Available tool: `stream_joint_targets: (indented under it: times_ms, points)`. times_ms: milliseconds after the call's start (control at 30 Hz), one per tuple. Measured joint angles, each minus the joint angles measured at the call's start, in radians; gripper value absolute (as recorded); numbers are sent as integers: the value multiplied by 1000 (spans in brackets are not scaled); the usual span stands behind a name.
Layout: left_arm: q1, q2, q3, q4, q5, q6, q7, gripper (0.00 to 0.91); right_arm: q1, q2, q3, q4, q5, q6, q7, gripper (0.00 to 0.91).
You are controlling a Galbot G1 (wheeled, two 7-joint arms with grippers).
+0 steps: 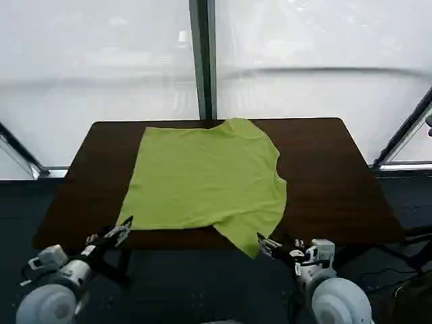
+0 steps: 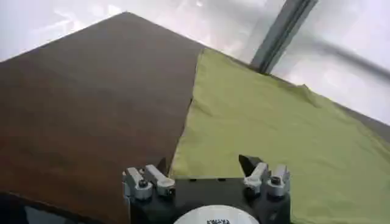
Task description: Fold and organize the clothes.
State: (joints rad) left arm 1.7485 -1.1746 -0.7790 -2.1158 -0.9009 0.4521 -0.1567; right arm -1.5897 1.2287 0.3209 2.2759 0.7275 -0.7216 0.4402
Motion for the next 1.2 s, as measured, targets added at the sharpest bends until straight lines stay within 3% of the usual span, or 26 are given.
stream_joint_targets:
  times_ms: [200, 233, 267, 367, 400, 433, 467, 500, 533, 600, 900, 1200]
  points:
    - [35, 1, -14, -27, 1, -1, -2, 848, -17, 0, 7, 3, 4, 0, 1, 868]
    - [42, 3, -17, -31, 2, -1, -3, 761, -21, 0, 10, 6, 5, 0, 1, 702]
    - [49, 4, -21, -38, 4, -1, -4, 692, -24, 0, 13, 8, 7, 0, 1, 683]
    - [78, 5, -35, -63, 7, -1, -6, 283, -36, -6, 28, 12, 11, 0, 0, 536]
    - [90, 2, -39, -72, 10, -2, -6, 215, -39, -8, 32, 15, 12, 0, 0, 517]
    - [101, 0, -43, -81, 10, -3, -6, 107, -43, -11, 37, 19, 14, 0, 0, 390]
    - [111, -2, -46, -91, 10, -5, -6, 59, -47, -13, 41, 25, 18, -1, 1, 351]
    - [117, -7, -47, -99, 10, -5, -7, 29, -54, -18, 48, 32, 27, -1, 3, 107]
    - [117, -10, -47, -106, 9, -4, -8, 0, -60, -22, 54, 38, 35, -2, 5, 59]
    - [110, -20, -47, -119, -2, -3, -10, 0, -74, -35, 70, 57, 47, -3, 8, 0]
    - [-10, -66, -45, -134, -49, 14, -34, 0, -154, -90, 134, 141, 71, -6, 9, 0]
    - [-204, -63, 5, -51, -53, 24, -63, 0, -52, -94, 143, 114, 76, 16, -7, 0]
